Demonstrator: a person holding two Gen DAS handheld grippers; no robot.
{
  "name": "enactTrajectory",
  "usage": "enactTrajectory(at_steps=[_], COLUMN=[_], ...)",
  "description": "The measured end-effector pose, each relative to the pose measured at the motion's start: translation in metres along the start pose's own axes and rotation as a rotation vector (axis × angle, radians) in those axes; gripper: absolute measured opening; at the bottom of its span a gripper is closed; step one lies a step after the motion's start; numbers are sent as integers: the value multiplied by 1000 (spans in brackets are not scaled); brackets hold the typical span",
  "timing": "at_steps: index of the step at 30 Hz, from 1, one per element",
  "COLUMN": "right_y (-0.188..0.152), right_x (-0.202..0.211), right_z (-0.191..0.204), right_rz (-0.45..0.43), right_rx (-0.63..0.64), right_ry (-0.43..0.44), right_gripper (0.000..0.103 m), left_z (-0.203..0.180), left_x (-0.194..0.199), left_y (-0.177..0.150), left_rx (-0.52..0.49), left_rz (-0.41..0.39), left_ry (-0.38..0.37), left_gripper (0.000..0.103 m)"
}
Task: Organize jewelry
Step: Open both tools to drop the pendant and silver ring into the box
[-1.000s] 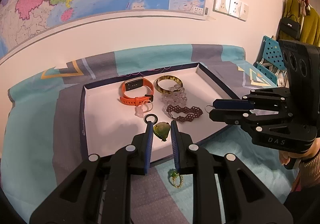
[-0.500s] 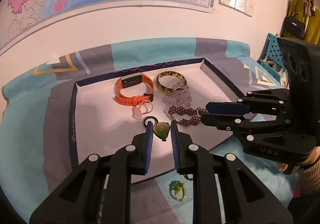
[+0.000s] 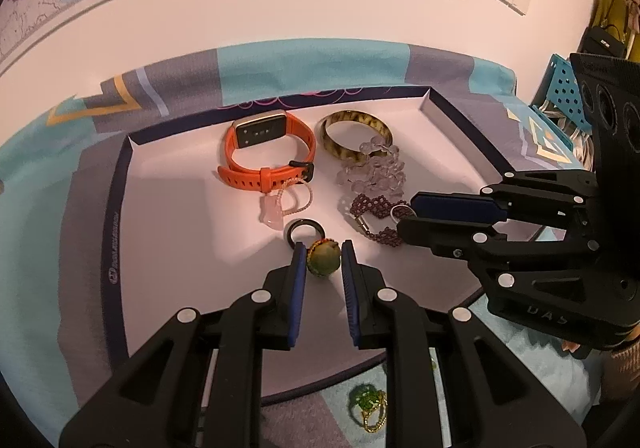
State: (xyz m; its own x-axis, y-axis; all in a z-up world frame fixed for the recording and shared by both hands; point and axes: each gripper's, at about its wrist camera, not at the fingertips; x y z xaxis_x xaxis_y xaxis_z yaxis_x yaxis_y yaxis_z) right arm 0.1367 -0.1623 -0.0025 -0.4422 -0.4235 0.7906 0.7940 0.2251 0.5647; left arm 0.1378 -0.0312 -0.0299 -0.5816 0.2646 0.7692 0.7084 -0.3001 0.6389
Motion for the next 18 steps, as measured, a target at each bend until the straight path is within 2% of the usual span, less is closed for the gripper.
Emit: enactTrajectory(at_steps=[3,5,6,12,18], right_y=[0,-1,-1,-9,-33], right_x=[-1,0,4,35,63], right_z=[-2,-3,-3,9,27], right_rz=[-1,-5,-19,-86,-110], right_rx=[-18,-24,-29,11,77], right_ry=[-5,-10,-11,2,56], right_gripper=[18,26,27,27,29], left_z=[2,3,3,4,2], left_x=[-2,0,2,30,59], left_y=[0,-1,-1,-8,-33], left_rx=[12,16,17,5,-16], left_rz=[1,-2,-6,-72,-117], left_ry=[-3,-2,-2,27,-2], left_gripper=[20,24,25,28,34])
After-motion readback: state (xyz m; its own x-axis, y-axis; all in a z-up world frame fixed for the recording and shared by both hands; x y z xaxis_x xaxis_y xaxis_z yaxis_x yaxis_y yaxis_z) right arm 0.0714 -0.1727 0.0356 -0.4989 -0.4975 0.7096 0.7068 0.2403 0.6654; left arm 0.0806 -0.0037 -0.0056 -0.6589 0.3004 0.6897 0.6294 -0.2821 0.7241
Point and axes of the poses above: each gripper's, at about its wrist camera, not at the fingertips, and x roughly against the way its jaws point, z to its left, y to its top, and after that the axes turned 7 degrees about -x, right-handed
